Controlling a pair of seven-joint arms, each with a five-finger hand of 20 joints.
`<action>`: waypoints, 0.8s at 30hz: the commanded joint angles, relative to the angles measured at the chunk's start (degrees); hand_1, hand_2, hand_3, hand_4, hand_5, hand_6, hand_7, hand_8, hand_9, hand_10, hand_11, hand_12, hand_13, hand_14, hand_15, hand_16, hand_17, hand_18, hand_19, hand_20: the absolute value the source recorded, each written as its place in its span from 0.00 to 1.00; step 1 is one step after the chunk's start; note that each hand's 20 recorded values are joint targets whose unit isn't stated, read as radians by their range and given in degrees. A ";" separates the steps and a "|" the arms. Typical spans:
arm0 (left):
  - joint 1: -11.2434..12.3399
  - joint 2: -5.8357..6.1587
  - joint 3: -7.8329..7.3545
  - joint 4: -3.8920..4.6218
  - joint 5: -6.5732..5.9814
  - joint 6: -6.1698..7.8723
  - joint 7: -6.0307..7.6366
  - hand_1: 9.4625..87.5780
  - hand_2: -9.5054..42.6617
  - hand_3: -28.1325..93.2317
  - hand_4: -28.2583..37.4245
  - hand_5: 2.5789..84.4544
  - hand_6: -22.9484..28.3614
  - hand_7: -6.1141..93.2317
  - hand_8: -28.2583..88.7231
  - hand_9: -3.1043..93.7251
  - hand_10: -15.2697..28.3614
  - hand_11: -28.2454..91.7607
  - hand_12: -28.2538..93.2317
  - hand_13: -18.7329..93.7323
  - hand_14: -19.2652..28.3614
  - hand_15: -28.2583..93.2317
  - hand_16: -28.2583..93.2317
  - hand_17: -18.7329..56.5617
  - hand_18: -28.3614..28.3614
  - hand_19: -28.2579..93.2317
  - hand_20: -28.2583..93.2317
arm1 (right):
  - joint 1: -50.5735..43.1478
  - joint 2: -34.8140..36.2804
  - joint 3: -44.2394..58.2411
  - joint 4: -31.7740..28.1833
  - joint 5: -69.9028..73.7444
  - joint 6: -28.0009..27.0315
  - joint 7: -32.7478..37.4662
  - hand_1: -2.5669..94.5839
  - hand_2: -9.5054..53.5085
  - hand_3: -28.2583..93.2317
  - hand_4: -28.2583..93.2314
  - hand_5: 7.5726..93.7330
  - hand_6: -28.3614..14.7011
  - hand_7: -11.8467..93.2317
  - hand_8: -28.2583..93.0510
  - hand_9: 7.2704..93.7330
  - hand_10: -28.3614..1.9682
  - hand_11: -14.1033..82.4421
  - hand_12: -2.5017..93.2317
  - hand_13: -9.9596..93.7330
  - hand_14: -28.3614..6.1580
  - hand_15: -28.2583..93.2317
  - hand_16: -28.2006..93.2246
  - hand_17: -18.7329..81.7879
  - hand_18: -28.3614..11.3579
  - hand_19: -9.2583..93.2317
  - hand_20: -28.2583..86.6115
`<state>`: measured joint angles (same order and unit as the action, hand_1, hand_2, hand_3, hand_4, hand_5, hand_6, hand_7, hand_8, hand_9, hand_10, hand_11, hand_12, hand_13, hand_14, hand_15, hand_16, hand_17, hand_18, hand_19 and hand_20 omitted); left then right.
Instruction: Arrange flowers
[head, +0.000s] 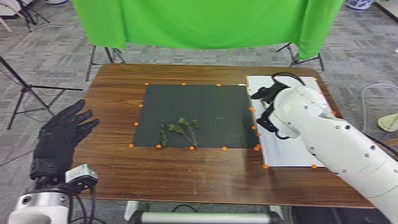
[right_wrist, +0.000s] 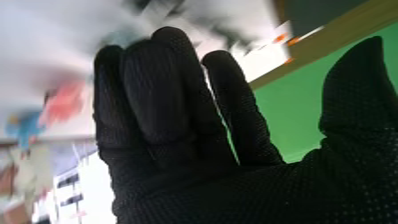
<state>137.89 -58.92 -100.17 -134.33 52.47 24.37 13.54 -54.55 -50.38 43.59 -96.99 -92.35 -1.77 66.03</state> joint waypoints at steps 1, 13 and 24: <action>-0.61 0.35 0.55 0.44 -0.04 -0.48 0.44 0.20 0.31 0.91 0.09 0.40 0.61 0.23 0.14 0.37 0.76 0.45 0.30 0.39 0.92 0.62 0.16 0.11 0.91 0.70 0.21 | 3.78 3.31 -2.87 2.53 -2.39 2.02 0.66 0.23 0.16 0.88 0.03 0.52 0.43 0.24 0.14 0.68 0.20 0.59 0.20 0.77 0.42 0.89 0.34 0.60 0.04 1.00 0.26; -1.01 0.58 0.67 0.61 -0.01 -0.72 0.62 0.20 0.31 0.91 0.09 0.41 0.62 0.23 0.14 0.37 0.77 0.45 0.30 0.39 0.92 0.62 0.16 0.11 0.91 0.70 0.22 | 7.31 3.59 -10.64 5.15 -8.22 -1.02 -0.46 0.24 0.13 0.89 0.03 0.52 0.46 0.25 0.14 0.68 0.21 0.61 0.20 0.77 0.42 0.89 0.34 0.60 0.04 1.00 0.26; -1.46 -0.25 0.73 0.79 0.31 -1.55 -0.53 0.20 0.31 0.91 0.09 0.41 0.62 0.23 0.14 0.37 0.77 0.45 0.30 0.39 0.93 0.62 0.16 0.11 0.91 0.70 0.22 | 6.43 3.13 -12.12 3.64 -10.91 -2.98 -0.22 0.25 0.13 0.89 0.03 0.55 0.48 0.25 0.13 0.70 0.23 0.61 0.20 0.78 0.42 0.89 0.34 0.60 0.04 1.00 0.27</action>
<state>136.37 -58.58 -99.53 -133.76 52.51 23.66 13.74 -47.46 -46.22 30.05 -93.46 -104.73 -2.34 65.44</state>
